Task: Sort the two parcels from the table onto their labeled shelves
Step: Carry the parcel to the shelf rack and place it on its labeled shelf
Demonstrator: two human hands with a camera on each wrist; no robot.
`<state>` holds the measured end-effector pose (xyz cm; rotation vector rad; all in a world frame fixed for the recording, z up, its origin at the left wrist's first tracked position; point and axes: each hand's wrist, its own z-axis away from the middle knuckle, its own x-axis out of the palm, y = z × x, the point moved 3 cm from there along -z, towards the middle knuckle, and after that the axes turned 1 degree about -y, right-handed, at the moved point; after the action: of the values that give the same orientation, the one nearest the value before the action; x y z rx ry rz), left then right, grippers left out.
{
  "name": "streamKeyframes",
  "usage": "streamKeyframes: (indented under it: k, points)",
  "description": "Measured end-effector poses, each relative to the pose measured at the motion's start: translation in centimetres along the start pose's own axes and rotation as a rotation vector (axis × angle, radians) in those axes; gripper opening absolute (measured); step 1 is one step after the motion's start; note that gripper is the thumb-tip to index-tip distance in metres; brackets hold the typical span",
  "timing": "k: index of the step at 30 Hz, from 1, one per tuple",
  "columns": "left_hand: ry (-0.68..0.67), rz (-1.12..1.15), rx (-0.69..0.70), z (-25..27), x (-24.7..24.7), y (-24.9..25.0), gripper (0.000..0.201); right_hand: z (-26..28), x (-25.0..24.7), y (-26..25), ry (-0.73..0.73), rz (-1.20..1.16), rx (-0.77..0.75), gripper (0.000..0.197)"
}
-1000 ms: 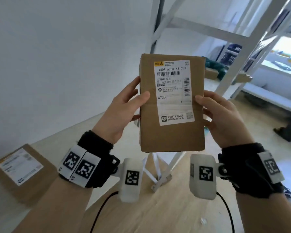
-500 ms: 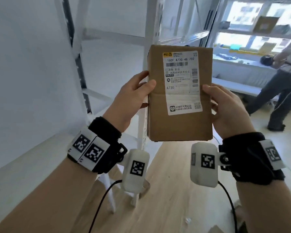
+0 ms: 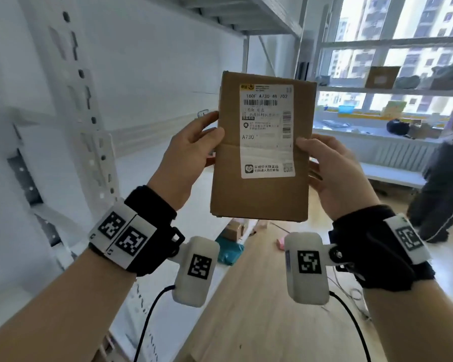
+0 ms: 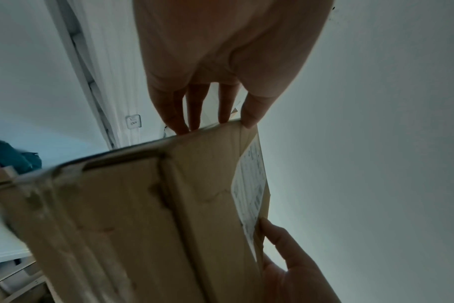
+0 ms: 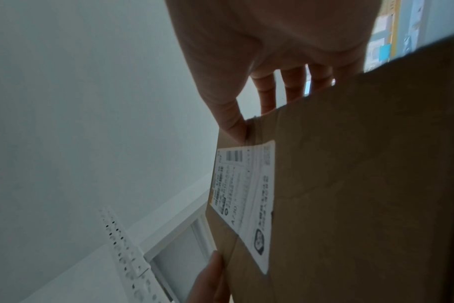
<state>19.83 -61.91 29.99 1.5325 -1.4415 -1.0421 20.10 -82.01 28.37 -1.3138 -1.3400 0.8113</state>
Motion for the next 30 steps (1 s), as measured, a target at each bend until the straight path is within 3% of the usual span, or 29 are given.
streamKeyframes:
  k: [7,25,30]
  points:
    - [0.052,-0.006,0.008,-7.8,3.7,-1.8,0.041,-9.9,-1.4,0.4,-0.046,-0.018,-0.054,0.006]
    - [0.069,0.137,0.097,-37.5,12.3,-8.4,0.047,-41.2,-2.3,1.9,-0.068,-0.091,-0.197,0.019]
    - [0.092,0.144,0.117,-43.9,14.9,-10.1,0.052,-49.0,-3.2,2.8,-0.14,-0.099,-0.199,0.032]
